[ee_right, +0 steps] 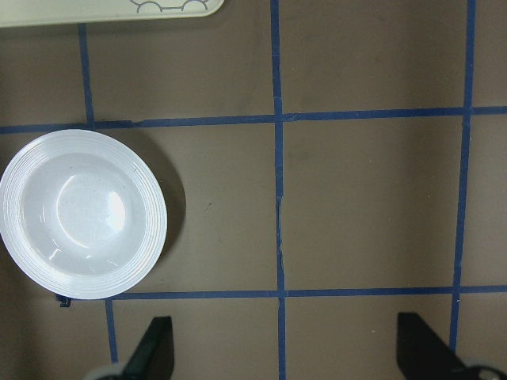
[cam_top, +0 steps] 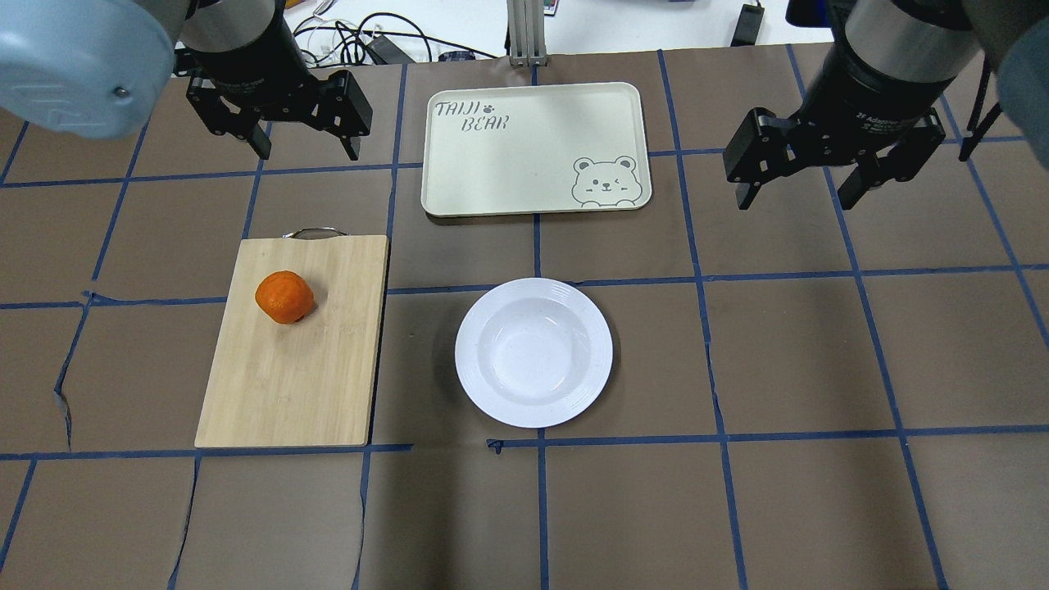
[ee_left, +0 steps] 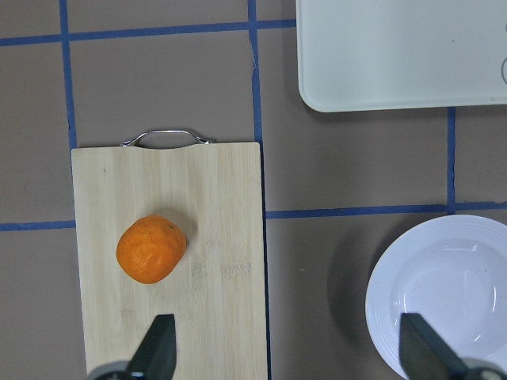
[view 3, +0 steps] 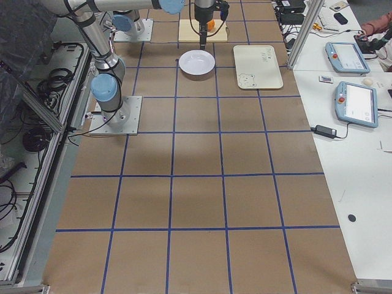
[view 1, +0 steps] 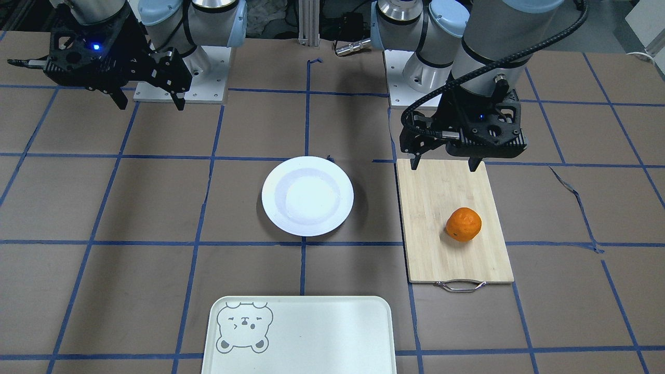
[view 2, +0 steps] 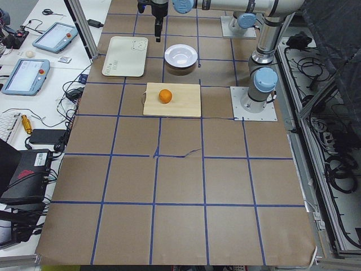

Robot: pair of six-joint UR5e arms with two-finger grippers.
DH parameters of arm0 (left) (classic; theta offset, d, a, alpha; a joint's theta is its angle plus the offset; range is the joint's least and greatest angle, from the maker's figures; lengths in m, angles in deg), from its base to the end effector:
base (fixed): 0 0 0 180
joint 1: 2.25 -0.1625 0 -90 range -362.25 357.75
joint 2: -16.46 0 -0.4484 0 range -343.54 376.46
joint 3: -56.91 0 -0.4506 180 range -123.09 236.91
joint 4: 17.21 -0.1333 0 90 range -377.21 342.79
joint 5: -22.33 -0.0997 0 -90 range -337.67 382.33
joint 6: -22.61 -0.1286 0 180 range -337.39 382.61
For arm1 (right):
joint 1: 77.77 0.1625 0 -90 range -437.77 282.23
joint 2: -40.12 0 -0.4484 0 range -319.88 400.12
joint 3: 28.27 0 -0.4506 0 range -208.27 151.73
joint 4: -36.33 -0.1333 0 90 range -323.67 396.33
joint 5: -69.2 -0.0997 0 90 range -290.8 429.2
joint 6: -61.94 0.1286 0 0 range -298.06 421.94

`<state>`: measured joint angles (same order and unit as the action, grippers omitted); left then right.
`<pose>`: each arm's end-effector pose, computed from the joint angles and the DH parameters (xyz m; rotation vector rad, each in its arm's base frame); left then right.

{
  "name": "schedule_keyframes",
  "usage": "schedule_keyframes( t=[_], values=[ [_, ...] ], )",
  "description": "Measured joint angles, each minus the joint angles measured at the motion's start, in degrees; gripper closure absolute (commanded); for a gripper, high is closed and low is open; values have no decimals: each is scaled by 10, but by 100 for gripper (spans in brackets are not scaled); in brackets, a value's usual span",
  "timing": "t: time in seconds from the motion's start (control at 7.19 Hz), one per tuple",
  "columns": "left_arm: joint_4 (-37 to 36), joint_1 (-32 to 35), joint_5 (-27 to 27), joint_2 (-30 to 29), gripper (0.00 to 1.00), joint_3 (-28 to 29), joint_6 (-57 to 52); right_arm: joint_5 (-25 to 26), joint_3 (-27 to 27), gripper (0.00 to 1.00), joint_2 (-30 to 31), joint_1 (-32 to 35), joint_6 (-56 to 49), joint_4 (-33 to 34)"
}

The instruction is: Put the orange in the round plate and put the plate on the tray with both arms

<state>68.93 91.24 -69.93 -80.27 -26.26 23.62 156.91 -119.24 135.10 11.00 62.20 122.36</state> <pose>-0.1652 -0.6025 0.4873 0.0650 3.1023 -0.1096 0.1275 -0.5132 0.5123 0.0403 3.1014 -0.0016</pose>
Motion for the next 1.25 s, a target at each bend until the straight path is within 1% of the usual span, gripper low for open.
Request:
schedule_keyframes(
  t=[0.42, 0.56, 0.7, 0.83, 0.97, 1.25],
  values=[
    [-19, -3, -1, -10, 0, -5, -18, 0, 0, 0, 0, 0, 0, 2],
    [-34, -11, -2, -20, 0, -21, -25, 0, -1, 0, 0, 0, 0, 2],
    [-60, -33, -3, -31, 0, -52, -41, 0, -1, 0, 0, 0, -1, 1],
    [-95, -63, -3, -40, 0, -93, -81, 0, -1, 0, 0, 0, -1, 0],
    [-130, -84, -8, -48, 0, -133, -143, 0, -1, 0, 1, 0, 0, -1],
    [-186, -100, -52, -68, 0, -194, -270, 0, -1, 0, 0, 0, -1, 1]
  ],
)
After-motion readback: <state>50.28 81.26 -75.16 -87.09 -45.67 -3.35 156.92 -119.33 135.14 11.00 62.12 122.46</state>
